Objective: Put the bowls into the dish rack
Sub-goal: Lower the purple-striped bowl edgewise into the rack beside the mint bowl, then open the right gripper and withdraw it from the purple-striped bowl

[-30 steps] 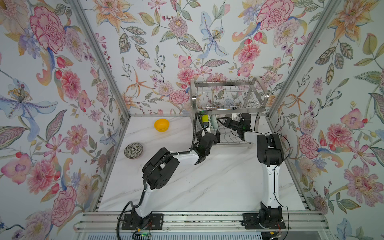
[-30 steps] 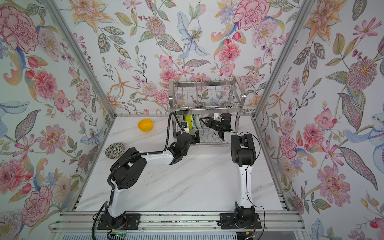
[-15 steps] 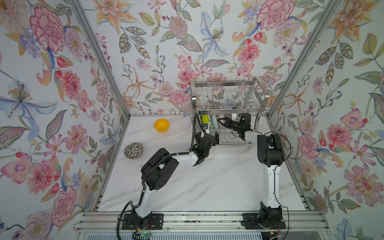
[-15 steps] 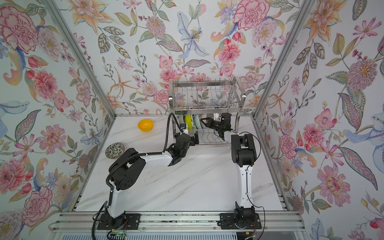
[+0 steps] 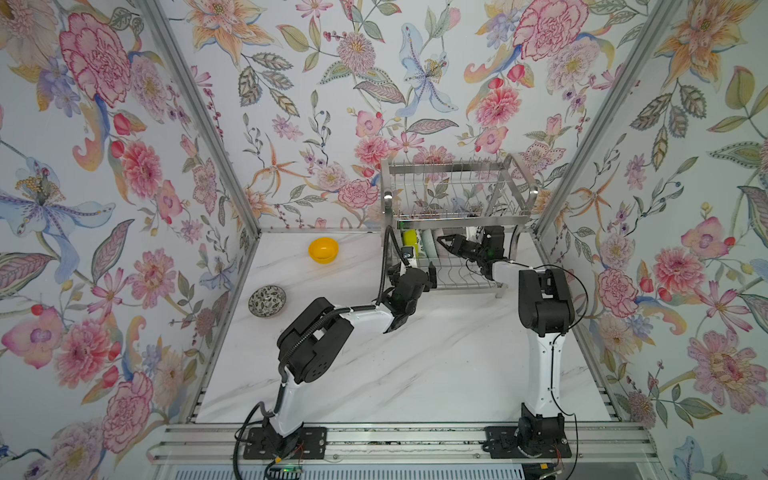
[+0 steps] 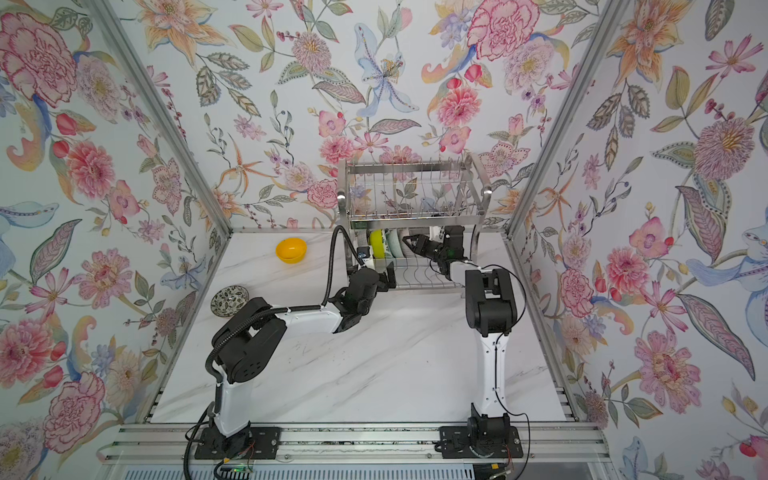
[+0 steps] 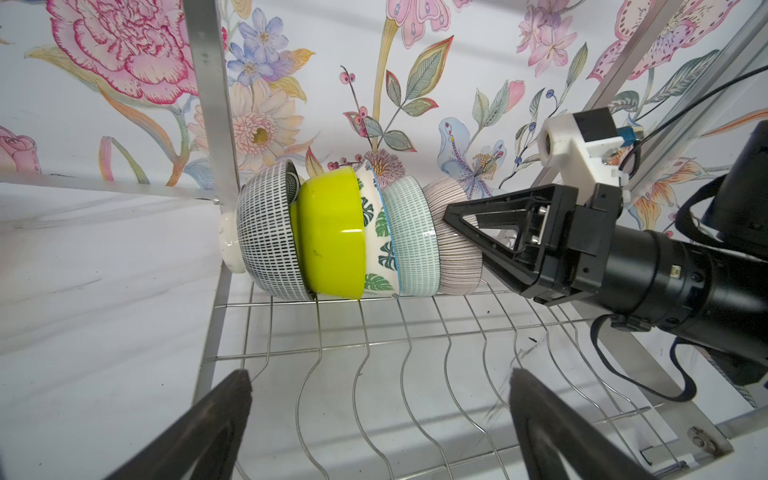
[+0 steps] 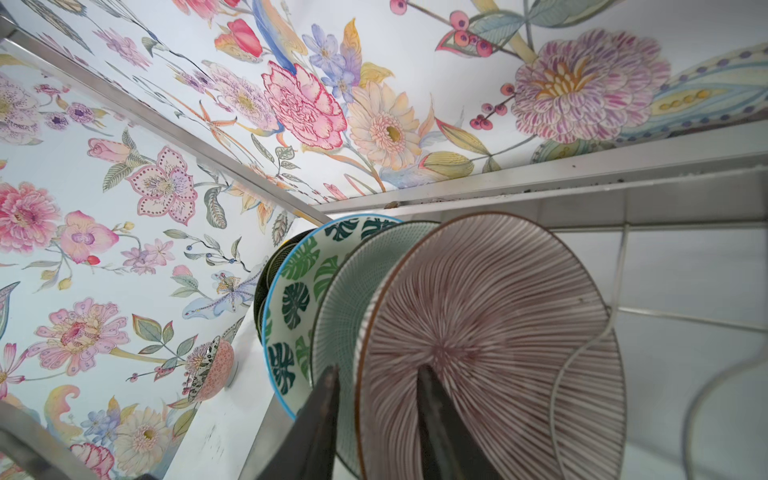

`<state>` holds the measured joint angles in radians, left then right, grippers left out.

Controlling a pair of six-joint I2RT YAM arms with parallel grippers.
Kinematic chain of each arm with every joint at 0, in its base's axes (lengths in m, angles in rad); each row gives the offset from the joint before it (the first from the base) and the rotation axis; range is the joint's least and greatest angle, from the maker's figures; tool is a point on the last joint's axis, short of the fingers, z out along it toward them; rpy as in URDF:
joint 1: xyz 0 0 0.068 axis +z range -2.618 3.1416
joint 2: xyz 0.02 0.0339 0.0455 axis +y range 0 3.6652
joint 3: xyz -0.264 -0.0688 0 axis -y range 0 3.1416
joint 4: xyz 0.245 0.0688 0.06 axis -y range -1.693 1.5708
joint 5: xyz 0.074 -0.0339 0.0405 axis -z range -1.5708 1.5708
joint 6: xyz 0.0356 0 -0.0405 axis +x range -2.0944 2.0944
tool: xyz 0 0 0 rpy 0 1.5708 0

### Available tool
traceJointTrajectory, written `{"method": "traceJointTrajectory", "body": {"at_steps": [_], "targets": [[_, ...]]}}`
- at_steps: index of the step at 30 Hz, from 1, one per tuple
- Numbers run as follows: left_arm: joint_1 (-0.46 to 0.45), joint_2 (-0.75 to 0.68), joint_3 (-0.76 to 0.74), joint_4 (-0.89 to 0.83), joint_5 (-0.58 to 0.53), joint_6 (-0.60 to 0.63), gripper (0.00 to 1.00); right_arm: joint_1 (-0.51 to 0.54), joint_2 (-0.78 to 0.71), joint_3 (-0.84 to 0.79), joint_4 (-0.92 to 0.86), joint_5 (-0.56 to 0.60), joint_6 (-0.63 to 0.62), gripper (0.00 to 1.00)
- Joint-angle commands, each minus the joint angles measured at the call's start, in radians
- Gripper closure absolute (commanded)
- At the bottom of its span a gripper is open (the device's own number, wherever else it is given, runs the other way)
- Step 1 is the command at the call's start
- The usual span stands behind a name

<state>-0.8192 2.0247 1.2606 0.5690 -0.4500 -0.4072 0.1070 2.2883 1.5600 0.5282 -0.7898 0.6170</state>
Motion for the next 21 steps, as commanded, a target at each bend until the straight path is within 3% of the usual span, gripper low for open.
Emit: {"method": "traceJointTrajectory", "body": {"at_steps": [1,10,21], "targets": [[0.003,-0.042,-0.024,0.002,-0.021,-0.017,0.01,-0.006,-0.061,-0.027,0.005,0.02,-0.02,0.65],[-0.01,-0.079,-0.051,-0.011,-0.036,-0.017,0.01,-0.009,-0.123,-0.102,0.013,0.06,-0.021,0.59],[-0.03,-0.146,-0.129,-0.009,-0.054,-0.037,0.01,-0.02,-0.251,-0.288,0.088,0.174,-0.005,0.39]]}}
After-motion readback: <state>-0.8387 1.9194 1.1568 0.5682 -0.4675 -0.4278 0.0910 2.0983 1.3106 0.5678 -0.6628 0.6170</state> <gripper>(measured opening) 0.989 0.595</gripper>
